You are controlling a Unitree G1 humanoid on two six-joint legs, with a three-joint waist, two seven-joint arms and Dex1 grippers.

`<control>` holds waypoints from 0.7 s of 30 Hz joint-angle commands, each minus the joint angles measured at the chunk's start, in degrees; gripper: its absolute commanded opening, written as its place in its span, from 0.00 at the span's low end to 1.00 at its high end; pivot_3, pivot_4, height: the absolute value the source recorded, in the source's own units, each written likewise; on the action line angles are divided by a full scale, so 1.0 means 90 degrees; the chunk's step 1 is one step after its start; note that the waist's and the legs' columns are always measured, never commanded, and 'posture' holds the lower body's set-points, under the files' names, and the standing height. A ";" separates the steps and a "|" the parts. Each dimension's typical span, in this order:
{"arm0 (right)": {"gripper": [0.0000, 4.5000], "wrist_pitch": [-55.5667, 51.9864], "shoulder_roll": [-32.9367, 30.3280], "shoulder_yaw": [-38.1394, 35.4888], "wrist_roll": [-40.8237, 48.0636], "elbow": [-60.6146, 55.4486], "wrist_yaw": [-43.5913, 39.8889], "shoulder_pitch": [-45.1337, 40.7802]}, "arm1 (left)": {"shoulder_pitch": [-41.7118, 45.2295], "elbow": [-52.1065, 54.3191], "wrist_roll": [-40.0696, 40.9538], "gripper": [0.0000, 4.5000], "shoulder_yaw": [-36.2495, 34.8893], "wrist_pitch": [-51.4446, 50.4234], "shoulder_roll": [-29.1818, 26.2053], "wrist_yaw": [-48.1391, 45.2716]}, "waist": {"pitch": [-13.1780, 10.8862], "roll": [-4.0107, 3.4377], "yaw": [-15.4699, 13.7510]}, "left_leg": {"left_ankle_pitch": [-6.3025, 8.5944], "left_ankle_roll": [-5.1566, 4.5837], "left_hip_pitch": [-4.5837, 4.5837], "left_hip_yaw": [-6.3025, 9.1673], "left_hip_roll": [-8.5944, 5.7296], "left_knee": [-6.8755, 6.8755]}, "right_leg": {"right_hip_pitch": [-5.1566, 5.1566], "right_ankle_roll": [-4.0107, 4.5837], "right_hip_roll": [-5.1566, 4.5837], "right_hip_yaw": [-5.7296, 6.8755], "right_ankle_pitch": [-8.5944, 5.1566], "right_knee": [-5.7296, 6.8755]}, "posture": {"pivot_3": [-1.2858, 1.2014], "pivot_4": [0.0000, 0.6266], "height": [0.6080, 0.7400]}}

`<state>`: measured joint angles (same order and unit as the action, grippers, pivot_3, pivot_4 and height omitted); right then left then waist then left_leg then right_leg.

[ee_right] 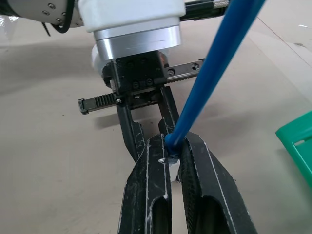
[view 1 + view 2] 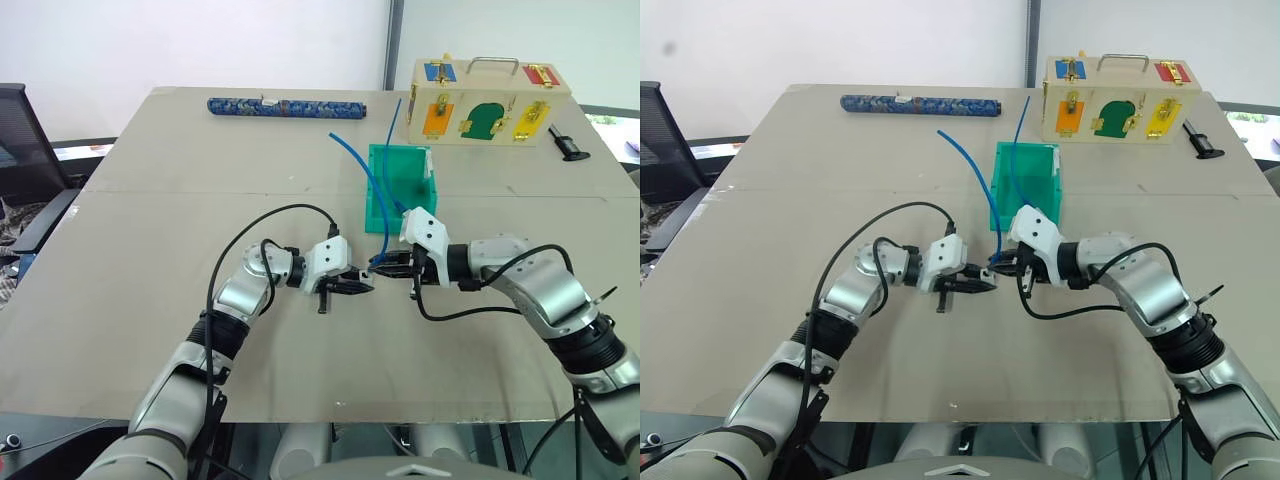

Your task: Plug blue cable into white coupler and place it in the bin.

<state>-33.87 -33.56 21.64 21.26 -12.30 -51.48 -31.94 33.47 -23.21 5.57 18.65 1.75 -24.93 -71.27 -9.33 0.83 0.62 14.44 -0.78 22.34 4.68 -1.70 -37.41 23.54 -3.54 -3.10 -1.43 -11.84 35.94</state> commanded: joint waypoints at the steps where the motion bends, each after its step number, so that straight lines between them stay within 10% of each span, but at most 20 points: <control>1: 0.00 0.0135 0.0026 0.0040 -0.0191 0.0077 -0.0227 -0.0050 | -0.0086 -0.0041 -0.0140 0.08 0.0136 -0.0001 0.0089 -0.0011 | 0.0001 0.0000 -0.0002 | 0.0000 0.0000 0.0000 0.0002 0.0000 0.0000 | 0.0000 0.0000 0.0000 0.0000 0.0000 0.0000 | 0.52 0.24 0.99; 21: 0.00 0.0627 -0.0005 0.0792 -0.1403 0.1201 -0.1414 -0.0724 | -0.0037 -0.0126 -0.0199 0.08 0.0130 0.0131 0.0077 -0.0191 | 0.0010 0.0000 0.0008 | 0.0000 0.0000 -0.0040 0.0014 -0.0003 0.0000 | -0.0037 0.0000 -0.0002 0.0005 -0.0001 0.0001 | 0.52 0.24 0.99</control>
<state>-27.70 -32.83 26.57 11.19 -4.09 -63.25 -39.29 33.53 -24.12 4.42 18.56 3.00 -24.53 -71.66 -9.24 0.83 0.69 14.44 -0.77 21.96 4.80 -1.73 -37.42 23.17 -3.55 -3.11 -1.38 -11.84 35.95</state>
